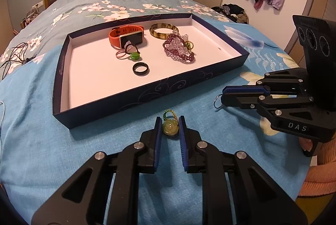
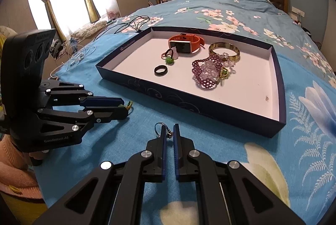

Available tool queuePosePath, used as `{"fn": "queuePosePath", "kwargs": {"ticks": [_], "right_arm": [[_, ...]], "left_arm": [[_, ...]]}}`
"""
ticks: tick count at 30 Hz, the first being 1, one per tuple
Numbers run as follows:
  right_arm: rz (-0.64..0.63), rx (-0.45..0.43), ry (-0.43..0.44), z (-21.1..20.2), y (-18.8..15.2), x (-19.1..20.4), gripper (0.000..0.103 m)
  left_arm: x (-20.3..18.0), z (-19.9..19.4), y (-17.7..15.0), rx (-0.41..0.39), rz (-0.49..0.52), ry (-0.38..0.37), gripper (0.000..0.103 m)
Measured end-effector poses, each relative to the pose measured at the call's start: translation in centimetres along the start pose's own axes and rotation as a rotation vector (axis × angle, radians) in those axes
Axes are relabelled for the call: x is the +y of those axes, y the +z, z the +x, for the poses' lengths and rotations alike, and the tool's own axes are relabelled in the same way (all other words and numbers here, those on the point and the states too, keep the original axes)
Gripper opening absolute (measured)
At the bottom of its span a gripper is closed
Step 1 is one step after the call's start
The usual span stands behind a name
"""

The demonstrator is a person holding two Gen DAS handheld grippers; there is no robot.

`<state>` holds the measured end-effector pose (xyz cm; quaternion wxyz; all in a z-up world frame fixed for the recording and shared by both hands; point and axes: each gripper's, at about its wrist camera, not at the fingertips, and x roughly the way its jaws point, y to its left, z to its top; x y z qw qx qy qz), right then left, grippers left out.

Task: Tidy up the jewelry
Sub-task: 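Grasp the green pendant with the left tool while the right tool grasps the silver ring, then carry the green pendant and silver ring toward the tray box with both tools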

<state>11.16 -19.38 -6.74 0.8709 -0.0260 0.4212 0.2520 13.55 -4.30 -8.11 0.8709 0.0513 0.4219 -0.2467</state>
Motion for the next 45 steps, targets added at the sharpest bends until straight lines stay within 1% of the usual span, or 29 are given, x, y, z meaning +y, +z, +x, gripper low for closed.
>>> {"fn": "queuePosePath", "kwargs": {"ticks": [16, 27, 45], "right_arm": [[0.062, -0.061, 0.022, -1.7, -0.5, -0.8, 0.005], [0.081, -0.103, 0.029, -2.6, -0.2, -1.1, 0.005], [0.1, -0.144, 0.045, -3.4, 0.2, -1.5, 0.005]], "left_arm": [[-0.3, -2.1, -0.4, -0.068, -0.03, 0.008, 0.016], [-0.7, -3.6, -0.2, -0.115, -0.025, 0.019, 0.016], [-1.0, -4.6, 0.1, -0.155, -0.026, 0.023, 0.016]]}}
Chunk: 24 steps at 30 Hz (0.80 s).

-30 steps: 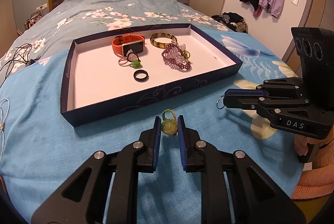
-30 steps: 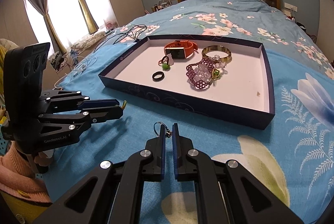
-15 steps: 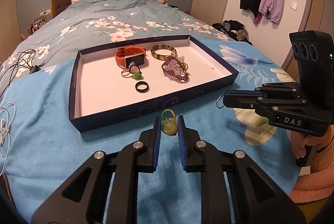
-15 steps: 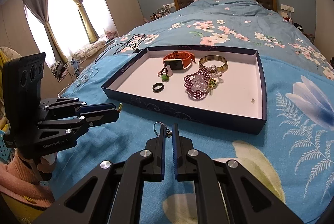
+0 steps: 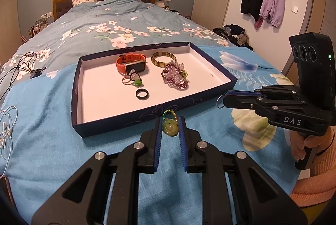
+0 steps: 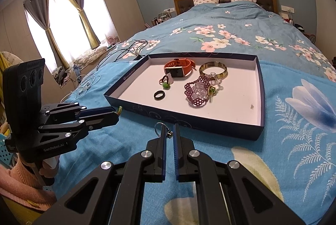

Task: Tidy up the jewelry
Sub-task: 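Carry the green pendant and silver ring toward the tray box with both tools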

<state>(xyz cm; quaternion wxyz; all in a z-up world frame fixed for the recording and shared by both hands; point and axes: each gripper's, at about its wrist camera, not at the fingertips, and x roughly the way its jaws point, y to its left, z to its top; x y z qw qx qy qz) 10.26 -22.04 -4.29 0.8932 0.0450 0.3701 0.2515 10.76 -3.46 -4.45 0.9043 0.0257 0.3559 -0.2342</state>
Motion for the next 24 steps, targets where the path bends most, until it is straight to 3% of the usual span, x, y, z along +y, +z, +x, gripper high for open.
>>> {"fn": "queuePosePath", "kwargs": {"ticks": [24], "right_arm": [[-0.004, -0.025, -0.001, 0.33, 1.05, 0.04, 0.005]], "left_arm": [[-0.1, -0.55, 0.95, -0.031, -0.001, 0.001, 0.016]]}}
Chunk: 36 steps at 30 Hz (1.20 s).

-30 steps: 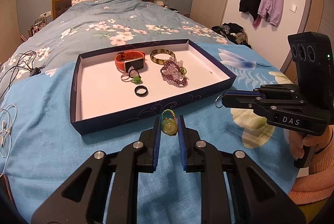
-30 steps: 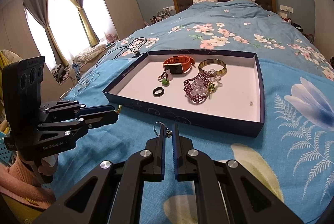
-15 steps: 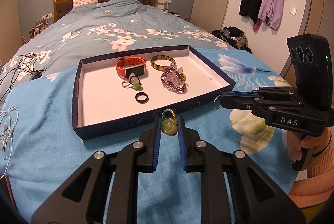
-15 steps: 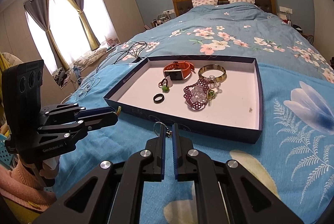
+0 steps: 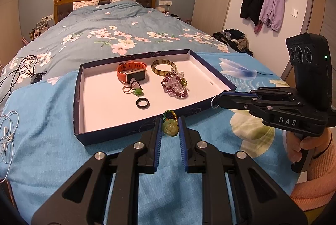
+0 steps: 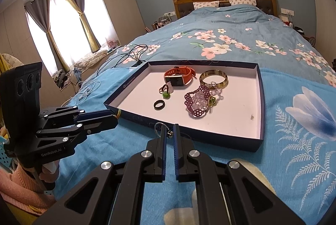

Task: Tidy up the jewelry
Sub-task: 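Carry the green pendant and silver ring toward the tray box with both tools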

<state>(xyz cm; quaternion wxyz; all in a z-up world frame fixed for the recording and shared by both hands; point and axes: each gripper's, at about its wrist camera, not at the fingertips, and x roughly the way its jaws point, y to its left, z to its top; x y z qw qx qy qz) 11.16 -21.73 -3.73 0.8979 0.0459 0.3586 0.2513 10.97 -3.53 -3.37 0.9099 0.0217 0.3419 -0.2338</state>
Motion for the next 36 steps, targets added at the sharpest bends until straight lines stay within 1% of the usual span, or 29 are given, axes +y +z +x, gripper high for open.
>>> {"fn": "queuePosePath", "kwargs": {"ticks": [36], "right_arm": [[-0.007, -0.014, -0.013, 0.4, 1.4, -0.6, 0.005]], "left_arm": [[0.0, -0.1, 1.2, -0.025, 0.006, 0.008, 0.016]]}}
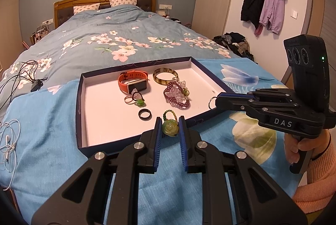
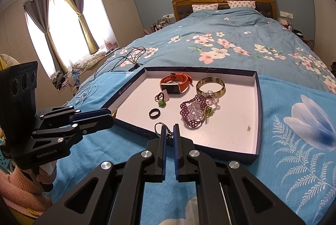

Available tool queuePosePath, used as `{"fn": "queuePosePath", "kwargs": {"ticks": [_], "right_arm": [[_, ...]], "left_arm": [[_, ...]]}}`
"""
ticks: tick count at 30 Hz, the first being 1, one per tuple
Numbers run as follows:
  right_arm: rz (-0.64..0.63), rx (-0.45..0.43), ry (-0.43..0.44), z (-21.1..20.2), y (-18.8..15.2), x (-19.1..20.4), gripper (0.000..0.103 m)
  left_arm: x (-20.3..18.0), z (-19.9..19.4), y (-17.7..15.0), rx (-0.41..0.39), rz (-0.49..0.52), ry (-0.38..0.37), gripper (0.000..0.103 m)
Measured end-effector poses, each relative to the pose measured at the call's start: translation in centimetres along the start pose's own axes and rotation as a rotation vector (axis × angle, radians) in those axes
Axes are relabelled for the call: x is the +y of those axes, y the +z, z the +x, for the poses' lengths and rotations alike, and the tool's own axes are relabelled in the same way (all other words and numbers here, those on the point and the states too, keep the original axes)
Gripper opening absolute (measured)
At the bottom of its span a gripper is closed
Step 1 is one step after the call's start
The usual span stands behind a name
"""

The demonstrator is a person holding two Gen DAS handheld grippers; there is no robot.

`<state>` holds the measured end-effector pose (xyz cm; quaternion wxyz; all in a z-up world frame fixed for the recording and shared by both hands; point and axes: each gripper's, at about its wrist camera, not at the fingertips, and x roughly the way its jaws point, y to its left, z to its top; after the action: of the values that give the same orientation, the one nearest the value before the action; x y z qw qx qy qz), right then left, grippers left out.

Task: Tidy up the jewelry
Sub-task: 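Carry the green pendant and silver ring toward the tray box with both tools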

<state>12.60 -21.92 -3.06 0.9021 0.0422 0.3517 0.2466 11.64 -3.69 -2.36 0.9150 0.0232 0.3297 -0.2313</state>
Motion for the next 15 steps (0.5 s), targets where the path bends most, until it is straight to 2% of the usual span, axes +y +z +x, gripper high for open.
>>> {"fn": "queuePosePath", "kwargs": {"ticks": [15], "right_arm": [[-0.005, -0.007, -0.01, 0.47, 0.72, -0.23, 0.005]], "left_arm": [[0.41, 0.31, 0.74, -0.007, -0.002, 0.007, 0.016]]}}
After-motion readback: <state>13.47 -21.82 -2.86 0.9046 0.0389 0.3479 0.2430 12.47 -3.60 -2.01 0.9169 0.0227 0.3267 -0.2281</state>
